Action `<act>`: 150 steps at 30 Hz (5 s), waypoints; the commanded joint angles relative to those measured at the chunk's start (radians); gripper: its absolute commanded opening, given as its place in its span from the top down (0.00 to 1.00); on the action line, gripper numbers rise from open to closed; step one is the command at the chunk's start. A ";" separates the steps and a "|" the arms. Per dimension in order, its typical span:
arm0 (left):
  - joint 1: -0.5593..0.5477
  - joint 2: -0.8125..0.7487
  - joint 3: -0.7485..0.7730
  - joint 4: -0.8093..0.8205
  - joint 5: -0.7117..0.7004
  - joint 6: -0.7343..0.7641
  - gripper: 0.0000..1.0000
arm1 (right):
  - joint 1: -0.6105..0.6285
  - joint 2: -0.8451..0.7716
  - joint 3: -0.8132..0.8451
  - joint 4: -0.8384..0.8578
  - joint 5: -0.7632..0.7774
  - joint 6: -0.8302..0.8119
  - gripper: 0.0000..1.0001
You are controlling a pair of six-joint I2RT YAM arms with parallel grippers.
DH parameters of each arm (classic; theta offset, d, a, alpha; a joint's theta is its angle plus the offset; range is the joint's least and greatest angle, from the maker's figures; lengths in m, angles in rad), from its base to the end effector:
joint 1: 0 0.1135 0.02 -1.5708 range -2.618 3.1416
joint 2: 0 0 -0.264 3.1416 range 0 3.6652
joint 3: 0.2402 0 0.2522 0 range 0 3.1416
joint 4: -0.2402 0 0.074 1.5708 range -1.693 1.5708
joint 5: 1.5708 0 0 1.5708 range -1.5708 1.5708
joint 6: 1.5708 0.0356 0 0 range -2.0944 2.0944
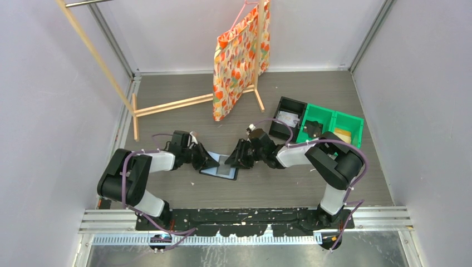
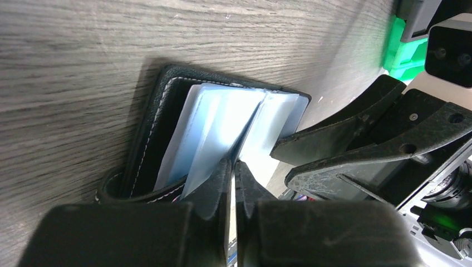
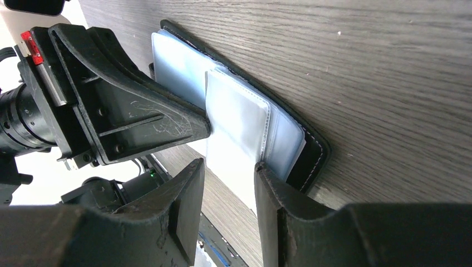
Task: Take the credit cards out of the card holder
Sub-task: Remove the credit card from the card holder.
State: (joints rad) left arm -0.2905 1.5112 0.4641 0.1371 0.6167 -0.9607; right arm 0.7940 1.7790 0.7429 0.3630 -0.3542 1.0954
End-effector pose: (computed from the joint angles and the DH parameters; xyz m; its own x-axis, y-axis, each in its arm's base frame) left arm 0.2259 -0.0890 0.1136 -0.9036 -0.4277 0.0226 -0.2912 0.5749 -0.7646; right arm 0.2260 0.2476 0.1247 -0.9638 0.2091 -0.1656 -0.0046 0.6077 0.7942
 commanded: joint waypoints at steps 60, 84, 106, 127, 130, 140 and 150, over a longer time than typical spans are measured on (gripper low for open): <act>-0.006 -0.089 -0.009 -0.267 -0.240 0.062 0.97 | 0.010 -0.055 0.016 0.115 -0.047 0.038 0.52; -0.006 -0.230 -0.015 -0.425 -0.389 0.088 0.96 | 0.014 -0.040 0.045 -0.220 0.130 0.028 0.52; -0.006 -0.193 -0.029 -0.392 -0.369 0.091 0.96 | 0.060 -0.077 0.067 -0.064 0.055 0.016 0.55; -0.006 -0.199 -0.033 -0.386 -0.358 0.089 0.96 | 0.083 -0.103 0.124 -0.079 0.042 -0.015 0.56; -0.006 -0.209 -0.028 -0.400 -0.362 0.089 0.97 | 0.086 -0.091 0.139 -0.079 0.033 -0.019 0.56; -0.004 -0.379 0.049 -0.623 -0.504 0.088 0.95 | 0.097 -0.001 0.241 -0.098 -0.005 -0.050 0.56; 0.023 -0.523 0.123 -0.849 -0.681 0.057 0.87 | 0.097 0.130 0.311 -0.077 -0.041 -0.040 0.56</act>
State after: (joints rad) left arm -0.2817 1.0386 0.5457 -0.6071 0.0345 -0.8925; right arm 0.8848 1.8801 1.0027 0.2607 -0.3664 1.0672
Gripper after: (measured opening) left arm 0.119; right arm 0.445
